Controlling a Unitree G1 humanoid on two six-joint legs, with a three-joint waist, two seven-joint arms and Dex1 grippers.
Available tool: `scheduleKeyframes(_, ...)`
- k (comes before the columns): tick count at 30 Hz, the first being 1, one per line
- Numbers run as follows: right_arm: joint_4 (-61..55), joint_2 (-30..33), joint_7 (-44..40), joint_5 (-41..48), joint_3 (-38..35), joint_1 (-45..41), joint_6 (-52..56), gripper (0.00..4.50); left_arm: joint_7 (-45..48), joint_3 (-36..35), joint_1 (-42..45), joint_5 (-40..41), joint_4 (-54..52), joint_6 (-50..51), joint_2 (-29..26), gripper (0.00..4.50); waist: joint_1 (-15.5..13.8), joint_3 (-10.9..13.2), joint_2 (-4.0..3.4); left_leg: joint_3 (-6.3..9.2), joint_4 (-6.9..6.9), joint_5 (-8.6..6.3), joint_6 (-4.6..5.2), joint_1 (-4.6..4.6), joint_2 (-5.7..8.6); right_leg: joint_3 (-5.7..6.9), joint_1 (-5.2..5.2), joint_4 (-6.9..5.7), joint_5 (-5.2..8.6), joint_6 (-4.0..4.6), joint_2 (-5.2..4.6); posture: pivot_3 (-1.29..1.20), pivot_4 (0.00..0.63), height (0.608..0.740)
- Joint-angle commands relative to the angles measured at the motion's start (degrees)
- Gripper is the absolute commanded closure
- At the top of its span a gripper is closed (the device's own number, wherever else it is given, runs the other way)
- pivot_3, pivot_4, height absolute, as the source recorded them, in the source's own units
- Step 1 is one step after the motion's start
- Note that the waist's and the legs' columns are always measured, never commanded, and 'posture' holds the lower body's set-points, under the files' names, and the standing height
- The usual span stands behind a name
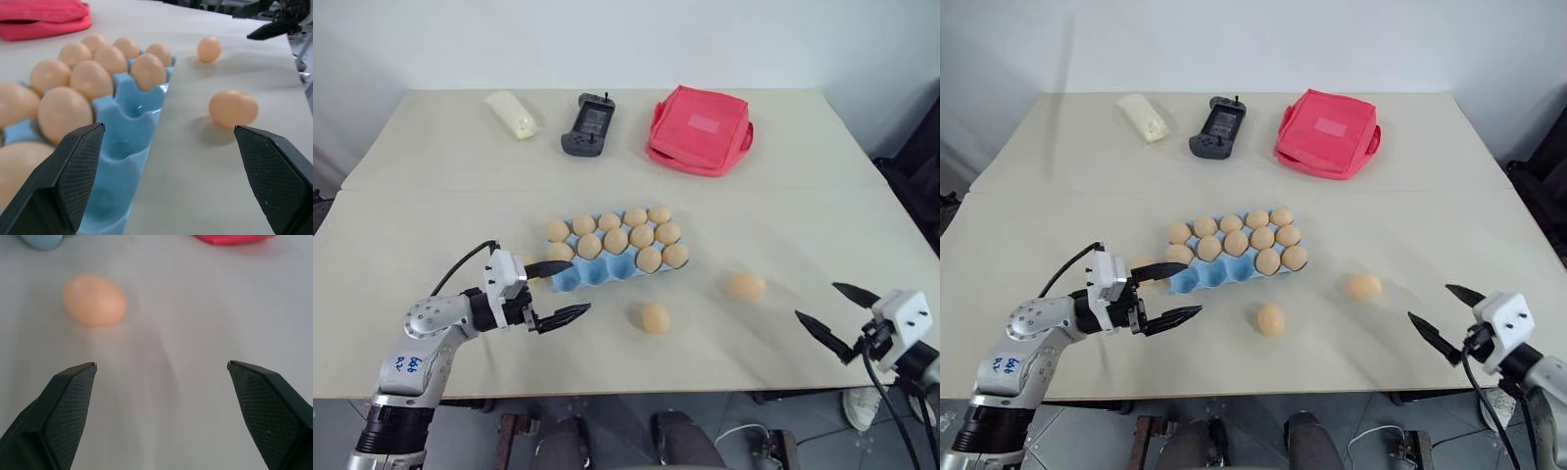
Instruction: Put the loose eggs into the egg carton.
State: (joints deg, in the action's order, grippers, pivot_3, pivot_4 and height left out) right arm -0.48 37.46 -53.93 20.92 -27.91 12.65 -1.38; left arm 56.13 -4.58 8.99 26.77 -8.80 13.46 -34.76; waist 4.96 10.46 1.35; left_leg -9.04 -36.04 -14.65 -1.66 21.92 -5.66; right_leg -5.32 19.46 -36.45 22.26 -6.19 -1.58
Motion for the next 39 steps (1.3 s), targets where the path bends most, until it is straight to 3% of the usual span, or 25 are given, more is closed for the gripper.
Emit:
scheduleKeyframes(1, -0.9, 2.2, -2.2, 3.1, -0.6, -0.9, 1.4, 0.02, 0.5, -0.3, 1.2, 0.2, 0.2, -0.9, 0.1, 0.0, 0.1, 0.0, 0.0, -0.04, 0.03, 0.0, 0.01, 0.01, -0.03, 0.0, 0.0, 0.03, -0.03, 0.05, -0.01, 0.0, 0.15, 0.74)
scheduleKeyframes(9, 0.8, 4.1, -6.1, 4.1, 9.1, -14.1, 8.1, 0.02, -0.6, -1.4, 0.1, 0.7, -0.8, -0.7, 0.4, 0.0, -0.3, 0.0, 0.0, 0.09, 0.02, 0.17, 0.16, 0.07, -0.2, 0.03, 0.08, 0.02, -0.04, 0.08, -0.04, 0.0, 0.15, 0.74)
scheduleKeyframes(13, 8.6, 3.3, -9.4, 1.6, 15.9, -23.4, 7.8, 0.02, -1.6, -2.6, -1.4, 0.5, -1.9, -1.2, 0.2, 0.0, -0.4, 0.0, -0.02, 0.17, 0.0, 0.24, -0.15, 0.26, -0.2, 0.15, 0.2, 0.08, 0.01, 0.08, 0.06, 0.0, 0.15, 0.74)
scheduleKeyframes(19, 18.7, 2.6, -13.5, -2.9, 22.7, -30.0, 3.8, 0.02, -2.6, -5.0, -4.2, 1.5, -4.9, -0.4, -0.6, 0.0, -0.5, 0.0, -0.02, 0.07, -0.04, 0.19, -0.07, 0.32, -0.13, 0.18, 0.14, 0.35, 0.05, -0.01, 0.07, 0.0, 0.15, 0.74)
scheduleKeyframes(22, 21.9, 1.9, -13.8, -3.4, 23.5, -32.0, 2.4, 0.6, -2.8, -6.3, -5.8, 1.8, -6.0, -0.2, -1.0, 0.0, -0.3, 0.0, -0.03, 0.02, -0.06, 0.18, -0.06, 0.32, -0.14, 0.15, 0.15, 0.38, 0.05, -0.04, 0.07, 0.0, 0.15, 0.74)
scheduleKeyframes(26, 24.5, 1.2, -15.5, -3.3, 24.2, -34.2, 1.0, 1.96, -3.3, -8.0, -7.9, 2.2, -7.4, -0.1, -1.3, 0.0, -0.2, 0.0, -0.03, 0.02, -0.08, 0.19, -0.06, 0.31, -0.16, 0.16, 0.13, 0.37, 0.05, -0.04, 0.09, 0.0, 0.15, 0.74)
scheduleKeyframes(28, 21.3, 0.6, -16.5, -1.7, 24.5, -34.9, 3.1, 2.35, -3.6, -8.9, -8.8, 2.3, -7.7, 0.0, -1.5, 0.0, -0.2, 0.0, -0.03, 0.03, -0.08, 0.19, -0.07, 0.3, -0.16, 0.16, 0.13, 0.36, 0.05, -0.04, 0.08, 0.0, 0.15, 0.74)
scheduleKeyframes(33, 10.5, -1.6, -16.1, 1.8, 26.0, -36.1, 9.1, 2.36, -4.5, -10.8, -10.7, 2.4, -8.2, 0.2, -1.7, 0.0, -0.1, 0.0, -0.04, 0.03, -0.06, 0.18, -0.1, 0.29, -0.22, 0.14, 0.14, 0.32, 0.05, -0.04, 0.05, 0.0, 0.15, 0.74)
scheduleKeyframes(39, -1.5, -10.4, -9.7, 2.4, 34.0, -43.2, 20.0, 2.36, -5.1, -12.9, -15.7, 2.2, -8.7, -0.4, -1.5, 0.0, 0.1, 0.0, -0.03, 0.03, -0.04, 0.08, -0.32, 0.31, -0.43, 0.15, 0.36, 0.07, 0.08, 0.02, 0.04, 0.0, 0.15, 0.74)
